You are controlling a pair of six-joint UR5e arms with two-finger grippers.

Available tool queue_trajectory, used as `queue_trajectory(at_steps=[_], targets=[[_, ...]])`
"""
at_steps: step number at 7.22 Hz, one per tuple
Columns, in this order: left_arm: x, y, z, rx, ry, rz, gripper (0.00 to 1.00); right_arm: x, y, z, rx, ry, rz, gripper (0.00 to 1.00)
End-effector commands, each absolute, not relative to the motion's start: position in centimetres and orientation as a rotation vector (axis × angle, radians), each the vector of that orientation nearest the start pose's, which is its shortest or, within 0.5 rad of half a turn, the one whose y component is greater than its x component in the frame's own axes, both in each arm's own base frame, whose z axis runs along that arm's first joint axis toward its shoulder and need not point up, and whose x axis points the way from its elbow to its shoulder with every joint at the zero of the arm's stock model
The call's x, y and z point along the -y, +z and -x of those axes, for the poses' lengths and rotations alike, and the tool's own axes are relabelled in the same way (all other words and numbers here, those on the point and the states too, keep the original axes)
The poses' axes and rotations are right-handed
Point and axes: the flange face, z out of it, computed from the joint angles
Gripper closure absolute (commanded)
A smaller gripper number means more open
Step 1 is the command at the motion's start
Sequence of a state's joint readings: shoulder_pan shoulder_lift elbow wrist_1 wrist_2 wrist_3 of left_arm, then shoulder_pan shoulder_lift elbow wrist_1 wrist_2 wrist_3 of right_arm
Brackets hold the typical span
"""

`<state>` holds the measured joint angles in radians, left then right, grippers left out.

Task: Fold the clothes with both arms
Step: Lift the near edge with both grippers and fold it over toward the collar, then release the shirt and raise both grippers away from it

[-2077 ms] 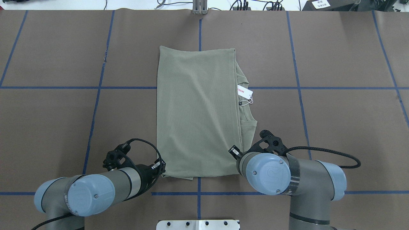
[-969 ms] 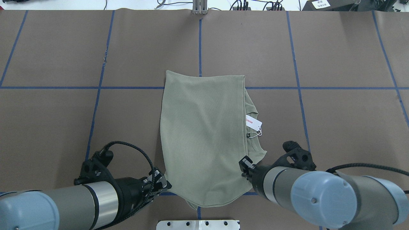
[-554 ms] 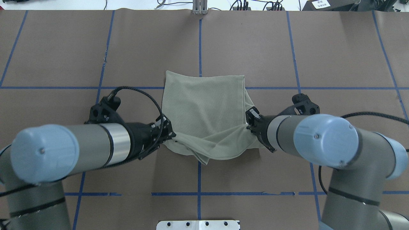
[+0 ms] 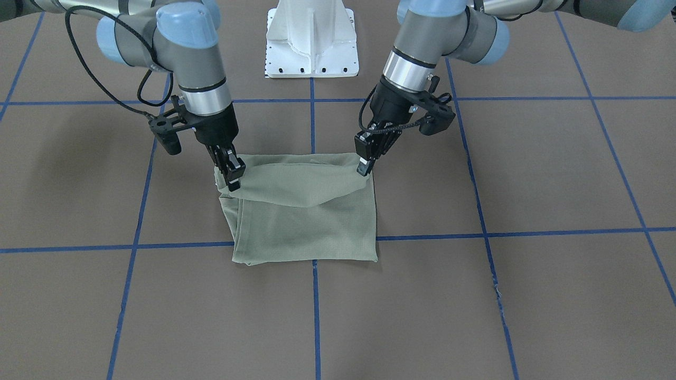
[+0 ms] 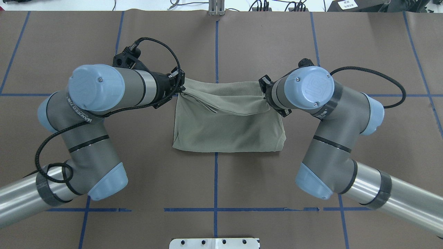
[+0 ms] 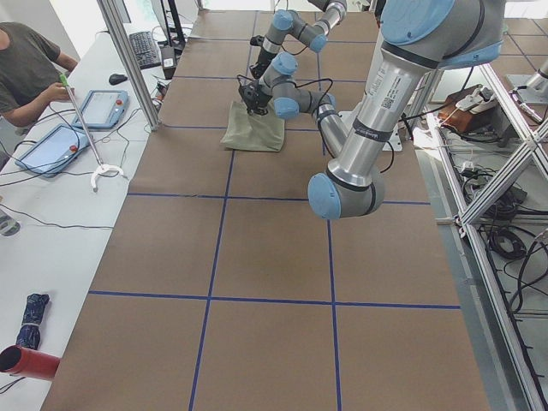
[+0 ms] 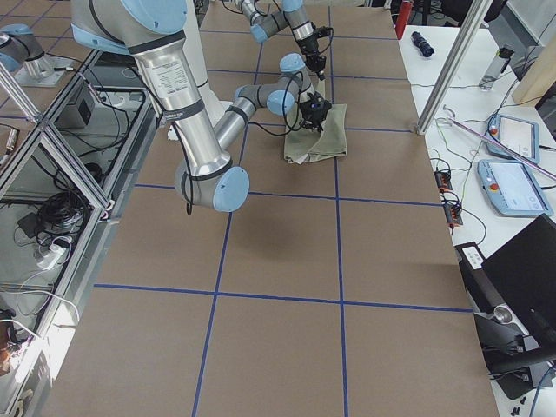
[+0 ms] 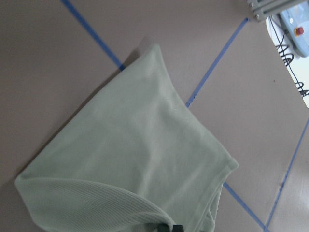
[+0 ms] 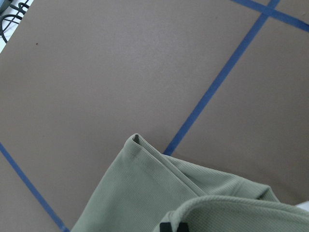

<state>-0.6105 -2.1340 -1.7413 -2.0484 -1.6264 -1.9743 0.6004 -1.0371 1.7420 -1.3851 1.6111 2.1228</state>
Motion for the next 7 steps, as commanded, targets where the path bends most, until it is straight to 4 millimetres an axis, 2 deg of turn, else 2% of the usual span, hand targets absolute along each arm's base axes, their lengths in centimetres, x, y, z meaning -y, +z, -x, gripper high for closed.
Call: queue_trajectory(at_steps=[1,2,3,4,5,6,7], targets=[[51.0,22.9,-47.3,-1.246,-0.844,-0.118,1.00,51.6,28.8,49.8,0.927,1.049,0.004,1.00],[53.5,24.6,-49.4,-1.223,-0.810,-0.162,1.00,53.2,31.6,51.1,0.921,0.976,-0.030,0.61],[58.3,26.4,-48.4,-1.188,-0.782,-0.251,0.67,57.6,32.8,49.6,0.903,0.846,-0.063,0.01],[60.0,27.5,-47.0,-1.143,-0.688,-0.342,0.43,60.9,33.1,46.6,0.891,0.713,-0.071,0.00],[60.2,27.6,-46.6,-1.139,-0.678,-0.350,0.42,62.8,33.6,43.3,0.904,0.628,-0.054,0.00],[60.4,28.3,-46.0,-1.133,-0.665,-0.340,0.42,64.2,35.2,39.6,0.910,0.604,-0.026,0.00],[60.3,30.3,-43.6,-1.120,-0.526,-0.343,0.42,65.2,36.9,36.1,0.914,0.564,-0.010,0.00]])
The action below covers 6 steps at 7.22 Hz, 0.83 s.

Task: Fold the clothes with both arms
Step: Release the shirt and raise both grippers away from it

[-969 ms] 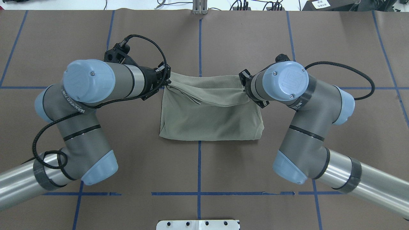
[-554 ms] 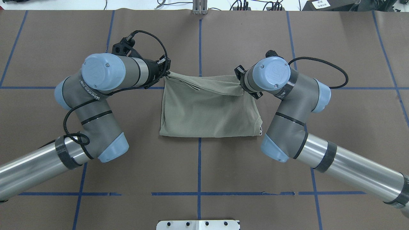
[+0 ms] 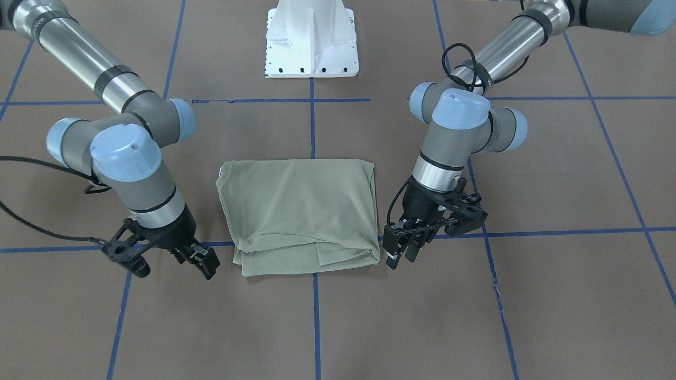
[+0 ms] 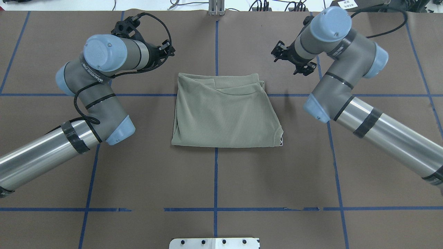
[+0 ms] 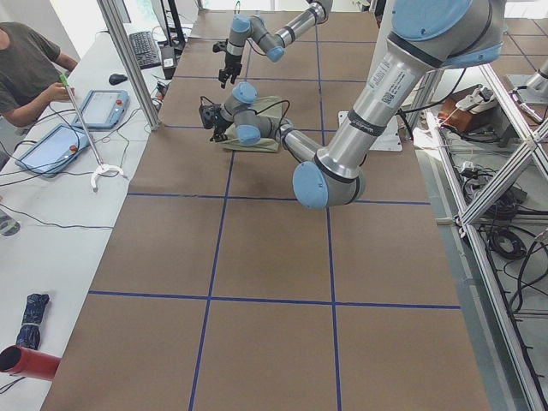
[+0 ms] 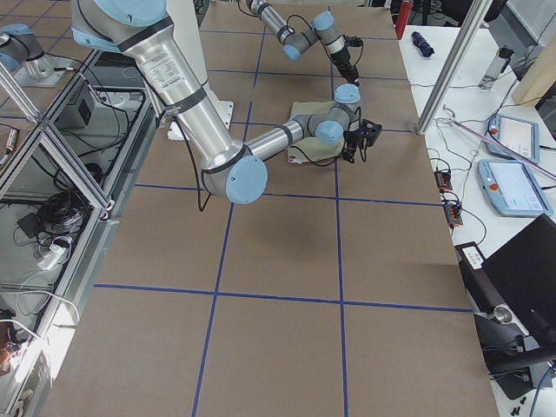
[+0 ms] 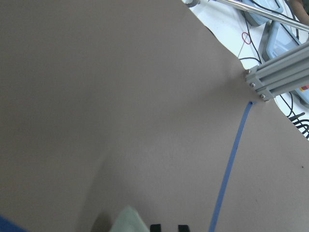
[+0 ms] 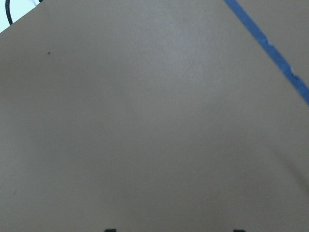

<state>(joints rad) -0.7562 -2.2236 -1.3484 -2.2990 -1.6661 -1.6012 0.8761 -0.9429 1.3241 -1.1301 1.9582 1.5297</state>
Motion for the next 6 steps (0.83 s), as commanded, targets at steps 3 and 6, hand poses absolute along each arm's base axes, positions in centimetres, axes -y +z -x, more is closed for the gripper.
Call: queue_trajectory(at_steps=[3,6], targets=[[56.5,40.8,-28.9,-0.981,-0.093,-0.471,0.42,66.5,46.3,22.2,0.878,0.309,-0.045,0.00],[57.2,50.3,-12.1,-0.772,0.177,-0.529,0.41,66.2,50.2,10.8,0.788,0.006,-0.041,0.00]])
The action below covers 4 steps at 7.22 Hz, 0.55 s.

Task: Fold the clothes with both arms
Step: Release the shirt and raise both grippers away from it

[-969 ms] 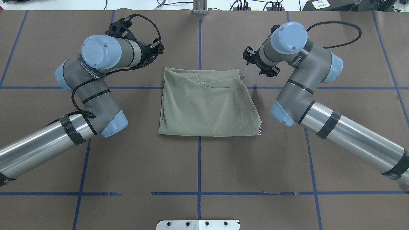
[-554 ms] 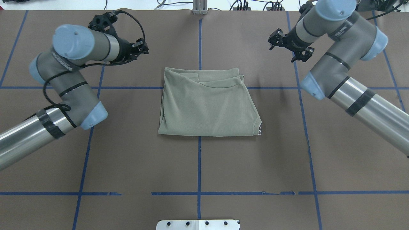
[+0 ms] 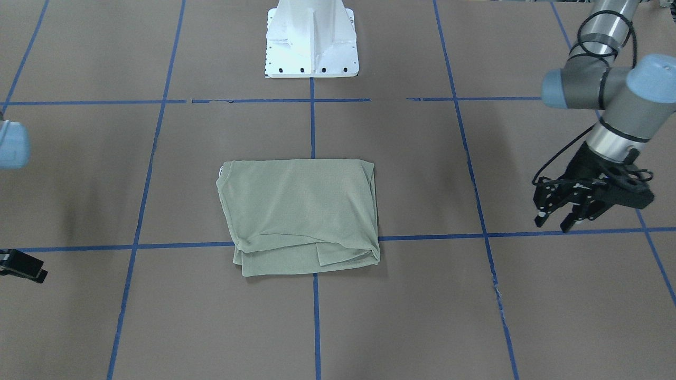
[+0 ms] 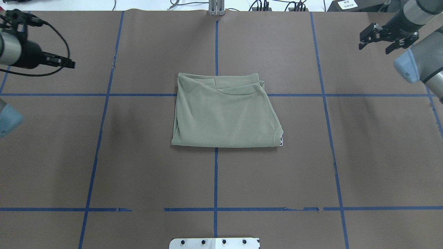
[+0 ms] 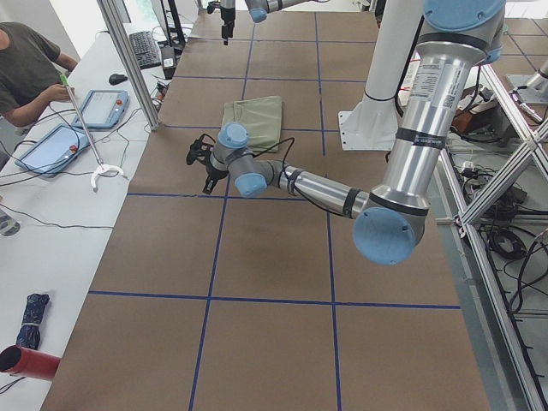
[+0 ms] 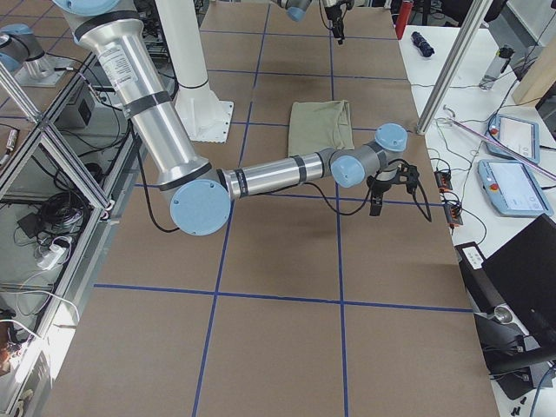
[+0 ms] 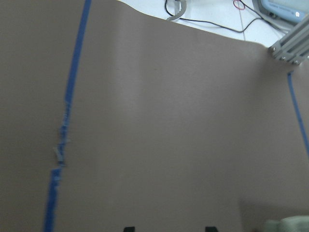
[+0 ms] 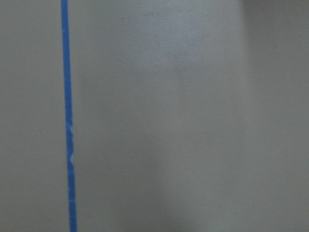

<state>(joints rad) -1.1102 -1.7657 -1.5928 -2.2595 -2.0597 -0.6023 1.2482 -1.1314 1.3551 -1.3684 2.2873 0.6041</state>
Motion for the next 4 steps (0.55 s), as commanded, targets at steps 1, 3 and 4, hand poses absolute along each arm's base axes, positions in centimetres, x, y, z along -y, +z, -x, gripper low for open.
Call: queue_trajectory(at_steps=[1,3,4], targets=[[57.2,52.4,-7.2,-0.734,0.240,-0.495,0.38,64.5,51.4,8.5,0.770,-0.065,-0.041,0.00],[56.5,54.7,1.1,-0.794,0.186,-0.333,0.00,61.9,52.0,7.2,0.742,-0.154,-0.020,0.00],[55.9,54.3,3.0,-0.811,0.126,-0.268,0.00,61.2,50.5,7.2,0.735,-0.149,0.005,0.00]])
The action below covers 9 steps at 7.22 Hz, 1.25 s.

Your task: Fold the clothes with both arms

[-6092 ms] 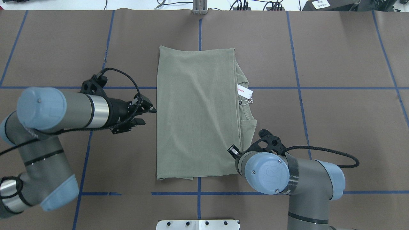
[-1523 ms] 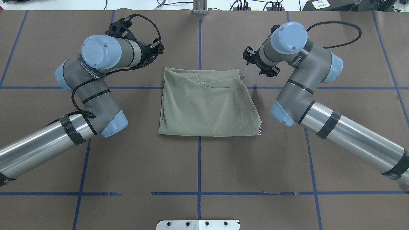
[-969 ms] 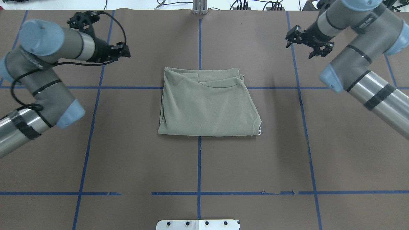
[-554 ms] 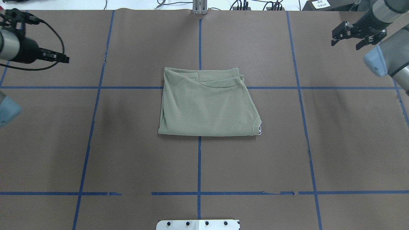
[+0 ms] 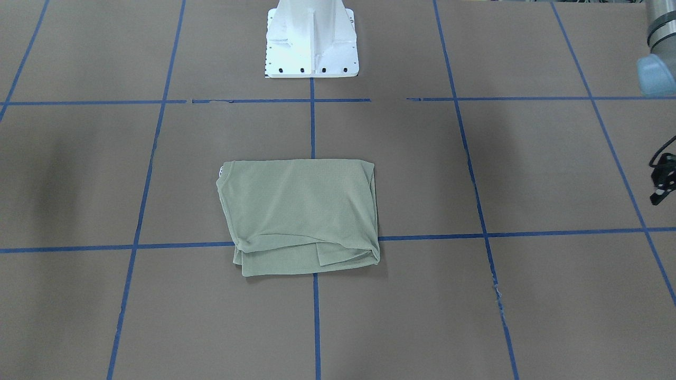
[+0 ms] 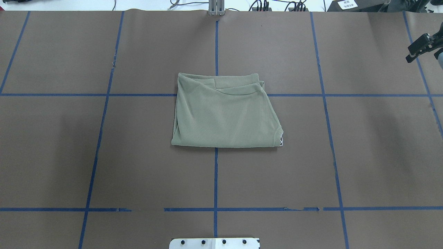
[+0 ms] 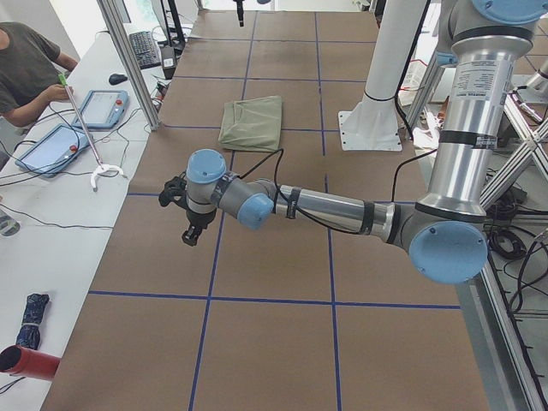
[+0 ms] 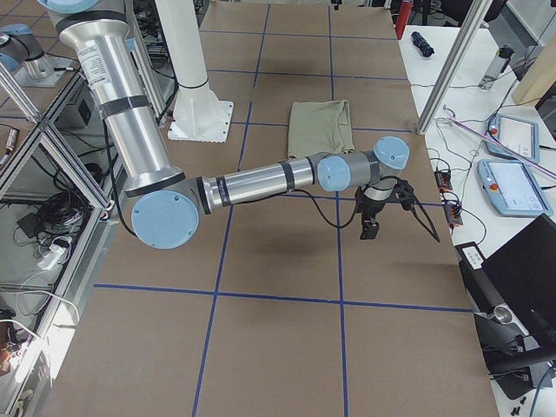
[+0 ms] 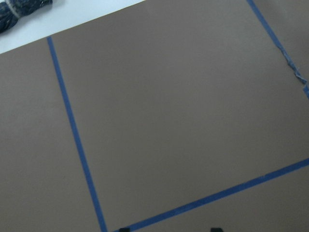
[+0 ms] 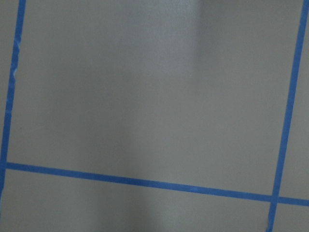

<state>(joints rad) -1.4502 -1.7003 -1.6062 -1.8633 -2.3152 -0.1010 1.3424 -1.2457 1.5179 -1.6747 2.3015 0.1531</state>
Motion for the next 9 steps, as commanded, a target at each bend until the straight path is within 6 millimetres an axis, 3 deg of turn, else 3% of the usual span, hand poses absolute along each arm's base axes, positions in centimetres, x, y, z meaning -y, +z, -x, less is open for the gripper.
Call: queue_trajectory(at_steps=[1,2,3,6,9], targets=[[55.5,54.7,4.1,-0.801,0.136,-0.260,0.00,59.9,51.0,7.0,0.731,-0.144,0.021,0.00],[53.1,58.0,4.4,-0.733,0.229,-0.259,0.00,58.6,51.5,6.8,0.735,-0.144,0.020,0.00],[52.2,59.1,4.6,-0.702,0.258,-0.254,0.00,58.5,51.4,6.7,0.734,-0.141,0.017,0.00],[50.4,61.0,4.6,-0.711,0.253,-0.231,0.00,58.1,51.9,6.8,0.731,-0.130,0.030,0.00],[50.3,61.0,4.2,-0.765,0.254,-0.221,0.00,58.0,51.8,7.4,0.735,-0.134,0.036,0.00]])
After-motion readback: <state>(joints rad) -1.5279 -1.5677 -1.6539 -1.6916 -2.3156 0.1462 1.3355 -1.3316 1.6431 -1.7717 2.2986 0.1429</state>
